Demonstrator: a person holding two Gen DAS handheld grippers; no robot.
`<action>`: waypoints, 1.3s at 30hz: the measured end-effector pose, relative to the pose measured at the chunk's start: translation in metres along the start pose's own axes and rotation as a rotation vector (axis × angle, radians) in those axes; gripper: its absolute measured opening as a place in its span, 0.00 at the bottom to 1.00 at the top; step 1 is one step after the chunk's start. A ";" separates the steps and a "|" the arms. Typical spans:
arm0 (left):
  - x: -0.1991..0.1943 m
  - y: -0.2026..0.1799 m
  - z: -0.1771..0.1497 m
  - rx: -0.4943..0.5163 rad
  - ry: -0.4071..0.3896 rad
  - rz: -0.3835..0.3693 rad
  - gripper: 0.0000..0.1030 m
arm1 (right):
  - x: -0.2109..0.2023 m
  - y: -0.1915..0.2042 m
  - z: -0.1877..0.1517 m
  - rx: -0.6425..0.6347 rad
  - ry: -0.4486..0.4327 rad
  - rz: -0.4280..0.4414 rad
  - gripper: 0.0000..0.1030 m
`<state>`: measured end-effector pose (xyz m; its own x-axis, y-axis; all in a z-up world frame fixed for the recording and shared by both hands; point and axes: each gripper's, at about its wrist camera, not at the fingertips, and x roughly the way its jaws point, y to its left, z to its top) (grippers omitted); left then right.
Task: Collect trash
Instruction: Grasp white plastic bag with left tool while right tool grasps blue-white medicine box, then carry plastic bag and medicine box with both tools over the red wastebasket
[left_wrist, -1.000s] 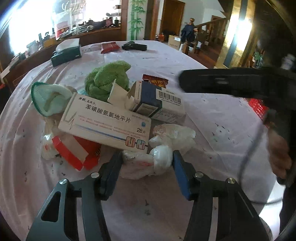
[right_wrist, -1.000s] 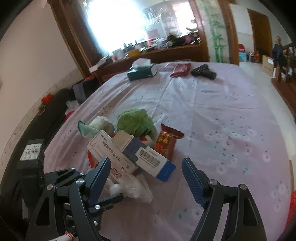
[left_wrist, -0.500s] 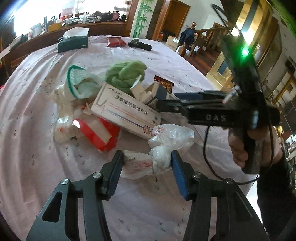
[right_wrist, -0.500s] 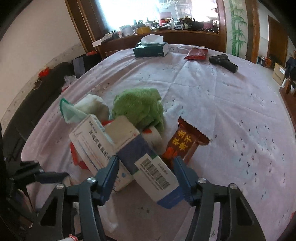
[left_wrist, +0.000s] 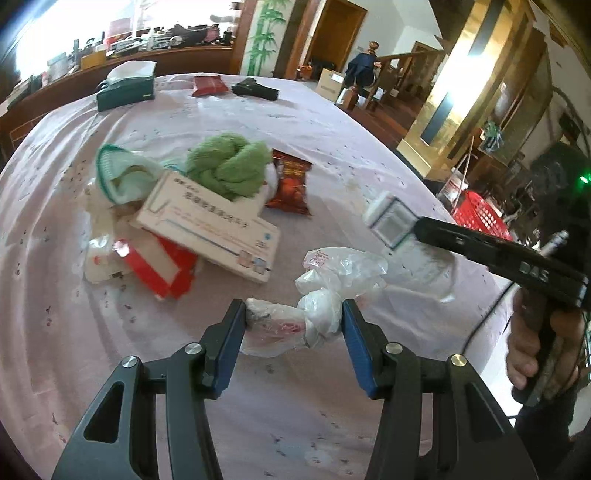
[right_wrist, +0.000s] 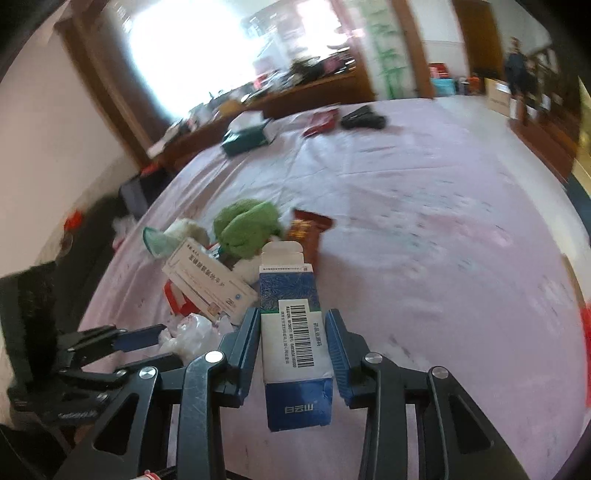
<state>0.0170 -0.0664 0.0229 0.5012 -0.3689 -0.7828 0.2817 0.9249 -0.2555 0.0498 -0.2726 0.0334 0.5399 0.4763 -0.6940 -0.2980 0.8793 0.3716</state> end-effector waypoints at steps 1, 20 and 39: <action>0.001 -0.003 0.000 0.004 0.003 -0.004 0.50 | -0.009 -0.003 -0.005 0.011 -0.010 -0.019 0.37; -0.026 -0.089 0.017 0.079 -0.080 -0.057 0.50 | -0.138 -0.014 -0.038 0.054 -0.271 -0.192 0.37; -0.049 -0.186 0.056 0.207 -0.193 -0.139 0.50 | -0.238 -0.024 -0.053 0.117 -0.483 -0.339 0.37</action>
<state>-0.0140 -0.2254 0.1407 0.5867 -0.5199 -0.6208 0.5094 0.8329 -0.2162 -0.1133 -0.4072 0.1568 0.8946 0.0941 -0.4368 0.0269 0.9645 0.2628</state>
